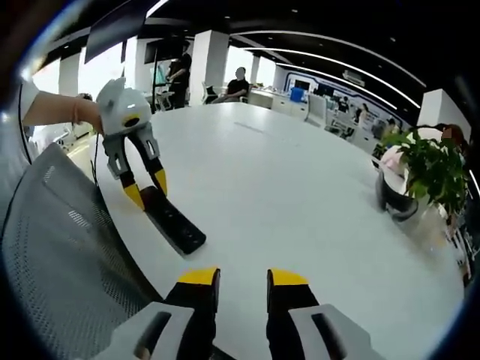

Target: Press the specified remote control buttons in sequence, fully releasing each button before pressing the next.

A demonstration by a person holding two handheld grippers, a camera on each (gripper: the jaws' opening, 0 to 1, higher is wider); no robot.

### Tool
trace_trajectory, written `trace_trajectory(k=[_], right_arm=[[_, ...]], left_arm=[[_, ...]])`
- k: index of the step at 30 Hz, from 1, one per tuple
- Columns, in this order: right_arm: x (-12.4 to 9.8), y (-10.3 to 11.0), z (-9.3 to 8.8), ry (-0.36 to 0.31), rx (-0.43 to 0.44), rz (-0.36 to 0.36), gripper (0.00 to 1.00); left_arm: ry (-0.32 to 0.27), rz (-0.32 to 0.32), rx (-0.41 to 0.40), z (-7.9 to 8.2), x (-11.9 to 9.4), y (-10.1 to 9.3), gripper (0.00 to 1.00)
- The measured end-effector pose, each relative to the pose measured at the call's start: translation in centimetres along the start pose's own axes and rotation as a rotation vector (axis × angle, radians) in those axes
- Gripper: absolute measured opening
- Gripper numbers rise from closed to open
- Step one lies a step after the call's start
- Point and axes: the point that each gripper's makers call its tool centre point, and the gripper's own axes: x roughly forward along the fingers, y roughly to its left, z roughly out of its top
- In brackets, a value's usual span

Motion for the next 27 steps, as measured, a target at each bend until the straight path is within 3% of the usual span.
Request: trace_trajectory(k=[7, 14, 19, 27], right_arm=[[0.0, 0.5, 0.2, -0.004, -0.027, 0.024, 0.2], [0.2, 2.0, 0.0, 0.011, -0.041, 0.102, 0.18], [0.1, 2.5, 0.2, 0.024, -0.053, 0.132, 0.05], [-0.1, 3.5, 0.8, 0.035, -0.032, 0.202, 0.0]], left_arm=[[-0.006, -0.004, 0.005, 0.7, 0.4, -1.5, 0.24], [-0.13, 0.05, -0.066, 1.6, 1.0, -1.8, 0.24], [-0.211, 0.068, -0.076, 1.7, 1.1, -1.8, 0.24], [-0.23, 0.068, -0.077, 1.8, 1.2, -1.8, 0.25]])
